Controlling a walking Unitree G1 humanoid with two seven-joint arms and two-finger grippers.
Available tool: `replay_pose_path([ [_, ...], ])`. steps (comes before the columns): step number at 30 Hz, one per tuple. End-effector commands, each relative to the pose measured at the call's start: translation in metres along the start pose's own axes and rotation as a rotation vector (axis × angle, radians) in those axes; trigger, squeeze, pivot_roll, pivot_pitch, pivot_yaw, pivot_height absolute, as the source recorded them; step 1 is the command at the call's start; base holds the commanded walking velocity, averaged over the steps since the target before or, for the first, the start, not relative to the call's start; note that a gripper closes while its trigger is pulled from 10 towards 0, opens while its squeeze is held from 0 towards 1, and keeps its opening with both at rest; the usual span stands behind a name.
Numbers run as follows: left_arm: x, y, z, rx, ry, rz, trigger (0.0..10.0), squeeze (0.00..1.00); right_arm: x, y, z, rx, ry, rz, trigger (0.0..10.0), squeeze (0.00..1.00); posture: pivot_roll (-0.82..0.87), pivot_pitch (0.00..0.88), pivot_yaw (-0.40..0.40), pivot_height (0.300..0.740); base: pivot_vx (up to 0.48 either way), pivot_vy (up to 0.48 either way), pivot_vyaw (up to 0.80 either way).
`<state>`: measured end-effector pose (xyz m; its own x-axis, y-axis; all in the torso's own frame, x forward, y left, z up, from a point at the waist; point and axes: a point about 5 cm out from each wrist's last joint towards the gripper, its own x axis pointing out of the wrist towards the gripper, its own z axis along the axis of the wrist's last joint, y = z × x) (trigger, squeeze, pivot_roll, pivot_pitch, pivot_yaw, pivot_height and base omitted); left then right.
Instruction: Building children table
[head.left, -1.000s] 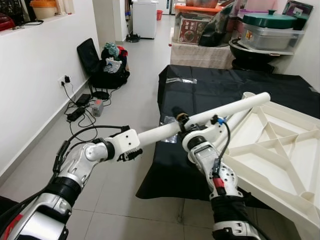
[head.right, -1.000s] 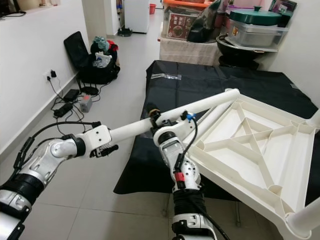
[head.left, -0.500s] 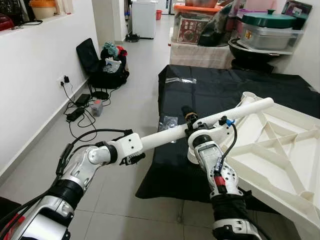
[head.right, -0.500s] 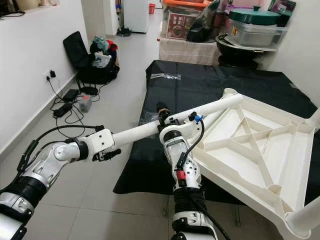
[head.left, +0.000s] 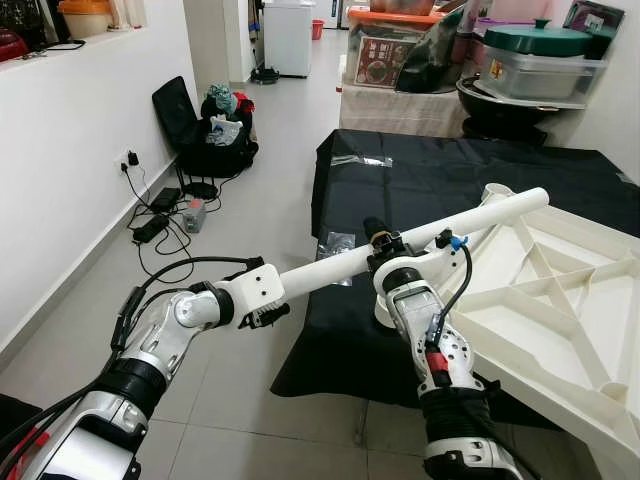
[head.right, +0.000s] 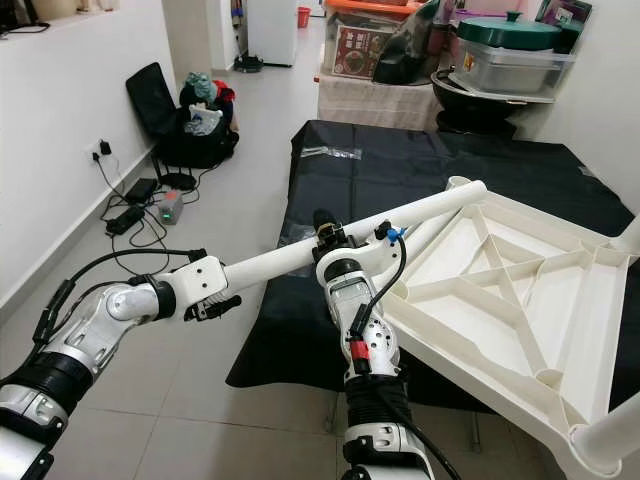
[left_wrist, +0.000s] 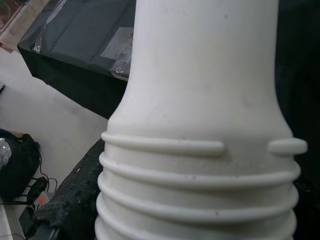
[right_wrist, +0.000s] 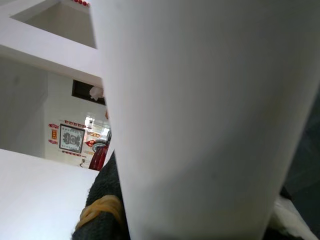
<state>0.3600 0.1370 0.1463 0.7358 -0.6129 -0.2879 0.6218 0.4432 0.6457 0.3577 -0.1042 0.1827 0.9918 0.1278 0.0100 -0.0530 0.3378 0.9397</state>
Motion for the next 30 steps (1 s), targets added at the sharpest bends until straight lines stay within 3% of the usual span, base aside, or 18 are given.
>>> replay_pose_path([
  [1,0.0042,-0.0004,0.0074,0.016,-0.025,-0.010,9.5,0.00,-0.0023,0.0451,-0.0663,0.141,0.177,0.119,4.9,0.00,0.10,0.000,-0.069,0.740,0.000,0.000,0.00],
  [2,0.0042,-0.0004,0.0074,0.016,-0.025,-0.010,9.5,0.00,-0.0023,0.0451,-0.0663,0.141,0.177,0.119,4.9,0.00,0.10,0.000,-0.069,0.740,0.000,0.000,0.00],
  [3,0.0042,0.0000,0.0075,0.016,-0.025,-0.010,9.5,0.00,-0.0024,0.0459,-0.0669,0.122,0.186,0.125,10.0,0.00,0.09,0.000,-0.068,0.740,0.000,0.000,0.00],
  [4,0.0043,0.0002,0.0076,0.016,-0.024,-0.009,9.4,0.00,-0.0026,0.0464,-0.0668,0.119,0.188,0.131,10.0,0.92,0.10,0.000,-0.069,0.740,0.000,0.000,0.00],
  [6,0.0043,0.0004,0.0075,0.016,-0.024,-0.009,9.4,0.00,-0.0028,0.0467,-0.0668,0.117,0.189,0.135,10.0,0.92,0.10,0.000,-0.069,0.740,0.000,0.000,0.00],
  [7,0.0043,0.0007,0.0077,0.016,-0.024,-0.008,9.4,0.00,-0.0032,0.0475,-0.0668,0.119,0.191,0.142,10.0,1.00,0.10,0.000,-0.069,0.740,0.000,0.000,0.00],
  [11,0.0042,0.0016,0.0078,0.017,-0.025,-0.006,9.4,0.00,-0.0041,0.0499,-0.0674,0.125,0.203,0.160,10.0,1.00,0.10,0.000,-0.068,0.740,0.000,0.000,0.00],
  [12,0.0040,0.0023,0.0078,0.017,-0.024,-0.005,9.4,0.00,-0.0047,0.0507,-0.0686,0.119,0.216,0.165,10.0,0.45,0.10,0.000,-0.068,0.740,0.000,0.000,0.00],
  [13,0.0040,0.0027,0.0080,0.018,-0.024,-0.004,9.4,0.00,-0.0046,0.0494,-0.0693,0.117,0.215,0.156,10.0,0.00,0.10,0.000,-0.068,0.740,0.000,0.000,0.00],
  [30,0.0040,0.0027,0.0080,0.018,-0.024,-0.004,9.4,0.00,-0.0046,0.0494,-0.0693,0.117,0.215,0.156,10.0,0.00,0.10,0.000,-0.068,0.740,0.000,0.000,0.00],
])
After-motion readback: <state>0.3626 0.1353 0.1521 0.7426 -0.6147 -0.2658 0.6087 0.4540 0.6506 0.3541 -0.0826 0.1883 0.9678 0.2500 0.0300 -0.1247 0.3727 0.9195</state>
